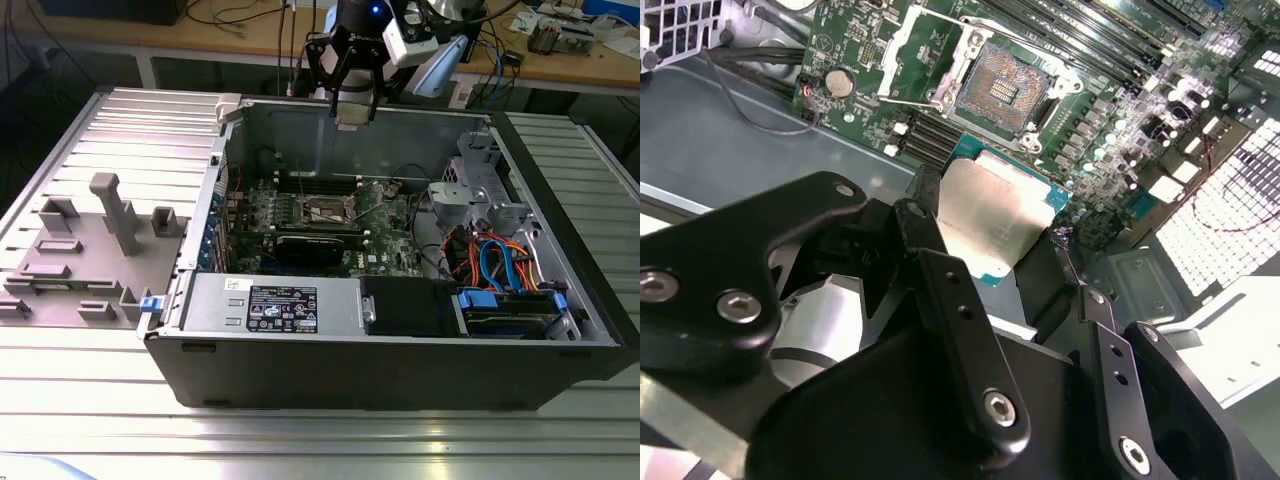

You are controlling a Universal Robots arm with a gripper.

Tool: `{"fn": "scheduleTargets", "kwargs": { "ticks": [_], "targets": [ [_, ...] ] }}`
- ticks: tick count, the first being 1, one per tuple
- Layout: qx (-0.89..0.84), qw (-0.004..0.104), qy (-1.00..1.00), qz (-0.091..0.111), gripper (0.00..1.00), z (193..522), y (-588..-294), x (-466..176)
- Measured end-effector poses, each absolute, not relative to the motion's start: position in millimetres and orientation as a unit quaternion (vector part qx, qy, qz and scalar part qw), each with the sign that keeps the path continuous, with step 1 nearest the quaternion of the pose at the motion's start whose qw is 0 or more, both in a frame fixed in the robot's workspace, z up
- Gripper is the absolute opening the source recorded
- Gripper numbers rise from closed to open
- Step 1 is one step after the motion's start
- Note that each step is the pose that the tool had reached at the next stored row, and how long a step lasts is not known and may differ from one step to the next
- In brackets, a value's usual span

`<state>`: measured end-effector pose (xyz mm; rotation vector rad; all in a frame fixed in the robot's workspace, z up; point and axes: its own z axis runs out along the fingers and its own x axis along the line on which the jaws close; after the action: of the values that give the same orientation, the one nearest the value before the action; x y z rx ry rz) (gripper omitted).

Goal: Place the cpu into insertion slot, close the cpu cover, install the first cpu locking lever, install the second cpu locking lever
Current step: 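Place the cpu into insertion slot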

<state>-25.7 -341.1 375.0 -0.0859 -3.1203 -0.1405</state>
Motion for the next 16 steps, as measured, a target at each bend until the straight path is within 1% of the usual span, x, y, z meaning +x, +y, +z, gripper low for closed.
{"fn": "scheduleTargets", "kwargs": {
  "ticks": [16],
  "targets": [
    [-0.036,0.008,-0.998,-0.045,0.54,375.0,-341.1,-25.7]
  ]
}}
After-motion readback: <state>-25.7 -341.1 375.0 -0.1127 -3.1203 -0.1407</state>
